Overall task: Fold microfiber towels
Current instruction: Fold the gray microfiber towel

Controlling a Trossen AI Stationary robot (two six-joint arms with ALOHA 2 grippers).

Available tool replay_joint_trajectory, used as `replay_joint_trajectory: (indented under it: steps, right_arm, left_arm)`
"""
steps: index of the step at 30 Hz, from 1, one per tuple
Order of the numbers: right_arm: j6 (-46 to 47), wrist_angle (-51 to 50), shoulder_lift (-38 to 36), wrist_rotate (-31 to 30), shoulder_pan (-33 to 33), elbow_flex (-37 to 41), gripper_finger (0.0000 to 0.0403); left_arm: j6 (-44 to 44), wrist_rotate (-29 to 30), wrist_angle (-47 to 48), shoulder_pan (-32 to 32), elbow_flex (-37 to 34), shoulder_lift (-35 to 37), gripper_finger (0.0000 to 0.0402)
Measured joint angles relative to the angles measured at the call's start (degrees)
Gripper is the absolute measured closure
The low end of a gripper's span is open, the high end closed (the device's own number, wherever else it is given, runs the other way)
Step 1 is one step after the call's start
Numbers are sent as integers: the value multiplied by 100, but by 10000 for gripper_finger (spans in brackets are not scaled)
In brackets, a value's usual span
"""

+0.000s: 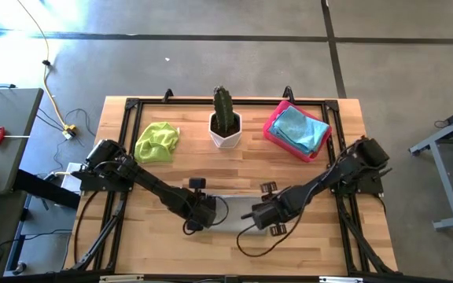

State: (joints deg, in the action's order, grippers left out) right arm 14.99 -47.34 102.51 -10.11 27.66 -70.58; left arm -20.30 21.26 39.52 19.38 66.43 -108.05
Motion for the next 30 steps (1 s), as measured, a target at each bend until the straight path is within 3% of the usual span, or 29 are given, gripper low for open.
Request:
replay_joint_trajectory:
  steps: [6, 11, 17, 24, 30]
  right_arm:
    - [915, 1491, -612, -296, 26, 933, 258]
    - [2623, 1752, -942, -641, 27, 1341, 258]
    - [4049, 2255, -1227, -577, 306, 2024, 258]
    - [5802, 3484, -1228, -594, 581, 2912, 258]
    - [6508, 4037, -1228, -497, 625, 3245, 252]
  left_arm:
    - [-118, 11, 275, 0, 2, 2, 279]
    - [-21, 261, 687, 11, 249, 2, 232]
    - [-632, 301, 2032, 62, 887, 12, 225]
    - [55, -181, 1318, 520, 642, 7, 233]
    - [39, -211, 362, 699, 170, 7, 247]
